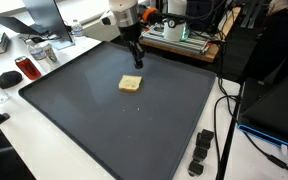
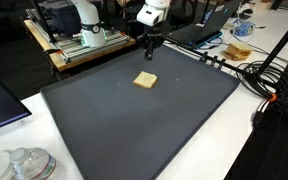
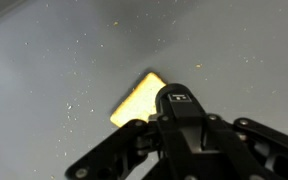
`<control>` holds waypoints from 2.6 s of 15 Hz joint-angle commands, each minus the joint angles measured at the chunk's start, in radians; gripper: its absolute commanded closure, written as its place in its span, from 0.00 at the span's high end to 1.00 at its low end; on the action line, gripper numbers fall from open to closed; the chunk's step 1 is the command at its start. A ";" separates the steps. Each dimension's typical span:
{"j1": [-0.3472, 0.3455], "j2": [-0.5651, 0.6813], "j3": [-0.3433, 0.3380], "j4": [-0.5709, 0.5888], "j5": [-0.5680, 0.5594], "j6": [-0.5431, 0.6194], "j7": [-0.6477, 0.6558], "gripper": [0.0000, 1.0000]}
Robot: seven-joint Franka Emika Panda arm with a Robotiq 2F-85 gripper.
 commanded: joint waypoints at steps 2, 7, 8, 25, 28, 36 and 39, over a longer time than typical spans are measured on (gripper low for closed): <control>0.007 0.031 -0.032 0.004 0.007 0.046 0.015 0.05; 0.010 0.042 -0.037 0.007 0.008 0.050 0.013 0.22; 0.011 0.042 -0.037 0.007 0.008 0.050 0.013 0.22; 0.076 0.142 -0.118 0.089 -0.103 0.144 0.167 0.05; 0.125 0.158 -0.136 0.141 -0.212 0.073 0.295 0.05; 0.201 0.224 -0.095 0.283 -0.360 -0.152 0.475 0.05; 0.224 0.264 -0.077 0.351 -0.376 -0.241 0.513 0.05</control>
